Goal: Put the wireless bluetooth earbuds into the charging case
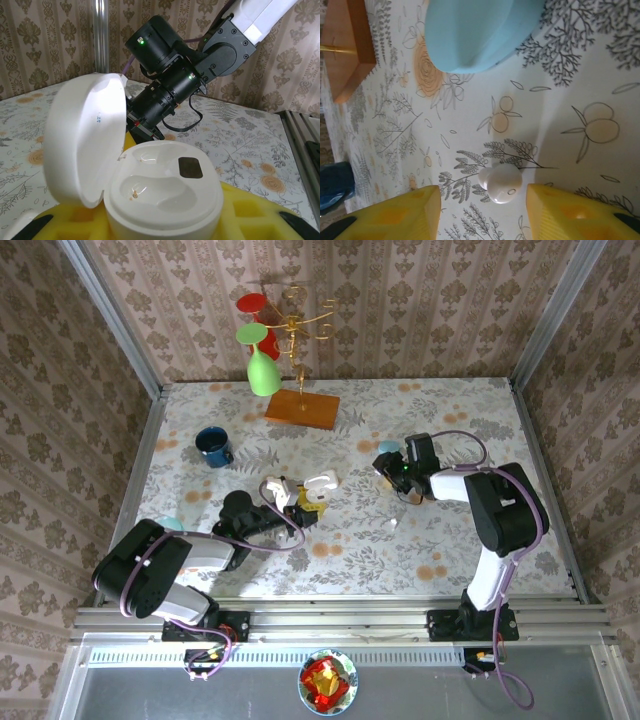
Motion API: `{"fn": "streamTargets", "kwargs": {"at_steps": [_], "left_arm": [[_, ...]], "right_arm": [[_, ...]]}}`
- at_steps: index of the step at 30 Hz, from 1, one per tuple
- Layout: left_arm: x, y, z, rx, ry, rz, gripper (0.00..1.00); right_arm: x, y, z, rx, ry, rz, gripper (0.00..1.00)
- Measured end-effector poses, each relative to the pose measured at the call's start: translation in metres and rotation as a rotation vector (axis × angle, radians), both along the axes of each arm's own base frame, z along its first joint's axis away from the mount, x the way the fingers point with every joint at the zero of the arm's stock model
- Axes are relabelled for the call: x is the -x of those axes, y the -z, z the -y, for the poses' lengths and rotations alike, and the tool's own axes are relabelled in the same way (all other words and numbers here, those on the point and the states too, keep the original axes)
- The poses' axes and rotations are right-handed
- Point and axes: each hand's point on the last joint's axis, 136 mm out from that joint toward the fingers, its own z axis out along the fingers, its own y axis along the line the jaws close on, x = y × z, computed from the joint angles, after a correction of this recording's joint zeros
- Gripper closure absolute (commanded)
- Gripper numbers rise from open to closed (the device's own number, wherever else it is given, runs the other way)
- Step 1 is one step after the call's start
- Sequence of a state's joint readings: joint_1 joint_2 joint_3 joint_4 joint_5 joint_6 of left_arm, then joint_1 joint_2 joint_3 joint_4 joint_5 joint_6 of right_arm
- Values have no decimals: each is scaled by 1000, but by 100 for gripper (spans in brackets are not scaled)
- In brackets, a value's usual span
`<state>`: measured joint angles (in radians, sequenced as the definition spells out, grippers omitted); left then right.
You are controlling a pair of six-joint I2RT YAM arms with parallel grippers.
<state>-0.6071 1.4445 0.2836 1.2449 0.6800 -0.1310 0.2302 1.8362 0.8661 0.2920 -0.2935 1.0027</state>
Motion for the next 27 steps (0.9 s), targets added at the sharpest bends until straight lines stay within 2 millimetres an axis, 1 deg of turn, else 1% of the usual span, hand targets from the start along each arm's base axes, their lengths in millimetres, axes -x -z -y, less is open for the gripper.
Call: {"fn": "streamTargets", "kwargs": {"at_steps": [8, 13, 27], "left_arm": [[-1, 0, 0, -4, -4, 14, 99], [-1, 0, 0, -5, -4, 18, 99], [-1, 0, 0, -5, -3, 18, 99]], "right_arm": [[-7, 2, -3, -41, 2, -7, 58], [-9, 3, -4, -42, 0, -8, 66], [-16, 8, -10, -55, -26, -23, 74]]}}
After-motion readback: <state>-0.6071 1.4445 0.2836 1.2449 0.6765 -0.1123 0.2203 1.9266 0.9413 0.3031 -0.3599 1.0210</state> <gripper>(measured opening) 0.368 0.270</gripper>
